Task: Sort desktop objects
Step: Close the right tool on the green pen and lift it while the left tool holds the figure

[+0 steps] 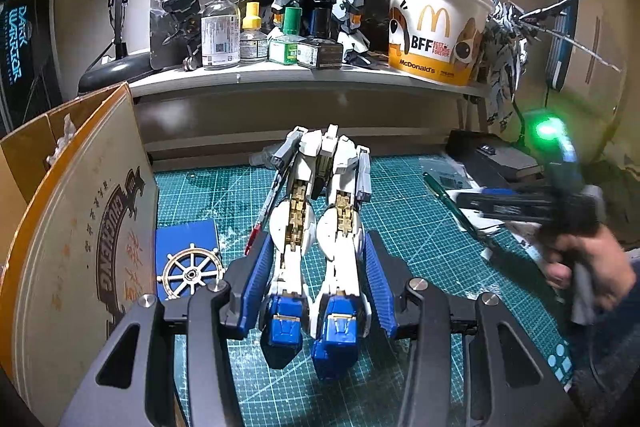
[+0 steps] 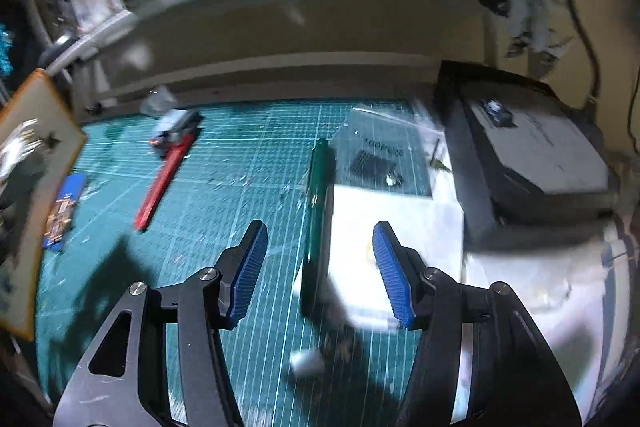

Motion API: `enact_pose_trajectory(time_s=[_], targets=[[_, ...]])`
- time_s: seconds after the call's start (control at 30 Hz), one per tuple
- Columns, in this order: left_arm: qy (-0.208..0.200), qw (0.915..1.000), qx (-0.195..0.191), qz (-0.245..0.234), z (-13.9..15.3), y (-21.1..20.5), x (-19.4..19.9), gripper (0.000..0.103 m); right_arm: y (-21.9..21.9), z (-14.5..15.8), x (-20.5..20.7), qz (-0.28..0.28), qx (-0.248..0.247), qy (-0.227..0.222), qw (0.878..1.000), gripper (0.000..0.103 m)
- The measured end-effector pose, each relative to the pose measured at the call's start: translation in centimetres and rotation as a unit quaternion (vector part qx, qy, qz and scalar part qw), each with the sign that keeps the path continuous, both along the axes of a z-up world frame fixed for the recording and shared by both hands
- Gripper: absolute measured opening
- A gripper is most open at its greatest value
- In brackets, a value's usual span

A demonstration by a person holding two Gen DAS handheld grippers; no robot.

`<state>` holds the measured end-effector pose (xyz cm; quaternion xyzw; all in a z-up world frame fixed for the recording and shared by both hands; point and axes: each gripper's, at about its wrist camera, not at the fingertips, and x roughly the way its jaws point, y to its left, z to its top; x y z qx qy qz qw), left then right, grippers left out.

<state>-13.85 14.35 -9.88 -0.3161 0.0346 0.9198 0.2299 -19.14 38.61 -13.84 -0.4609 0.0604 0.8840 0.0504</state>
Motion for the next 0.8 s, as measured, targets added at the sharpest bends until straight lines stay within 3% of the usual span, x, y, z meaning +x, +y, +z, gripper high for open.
enact_pose_trajectory(time_s=[0.13, 0.37, 0.43, 0.5, 0.53, 0.8], targets=[[-0.002, 0.9999, 0.008, -0.008, 0.2, -0.2, 0.1, 0.046, -0.7, -1.2, -1.7, 0.008, 0.021, -0.015, 1.0, 0.046], [-0.003, 0.9997, 0.021, -0.013, 0.5, -0.7, 0.0, 0.046, -1.3, -2.5, -2.7, 0.018, 0.034, -0.013, 0.999, 0.044], [-0.003, 0.9996, 0.023, -0.012, 0.6, -0.9, 0.0, 0.046, -1.3, -2.4, -2.5, 0.017, 0.036, -0.009, 0.999, 0.026], [-0.004, 0.9996, 0.024, -0.013, 0.6, -0.9, -0.1, 0.046, -1.3, -2.3, -2.4, 0.015, 0.033, -0.006, 0.999, 0.021], [-0.004, 0.9996, 0.025, -0.014, 0.6, -0.9, -0.1, 0.046, -1.2, -2.2, -2.3, 0.014, 0.029, -0.005, 0.999, 0.013], [-0.002, 0.9997, 0.019, -0.016, 0.8, -0.6, 0.1, 0.046, -0.4, -0.7, -1.4, 0.008, -0.016, 0.017, 1.0, 0.012]])
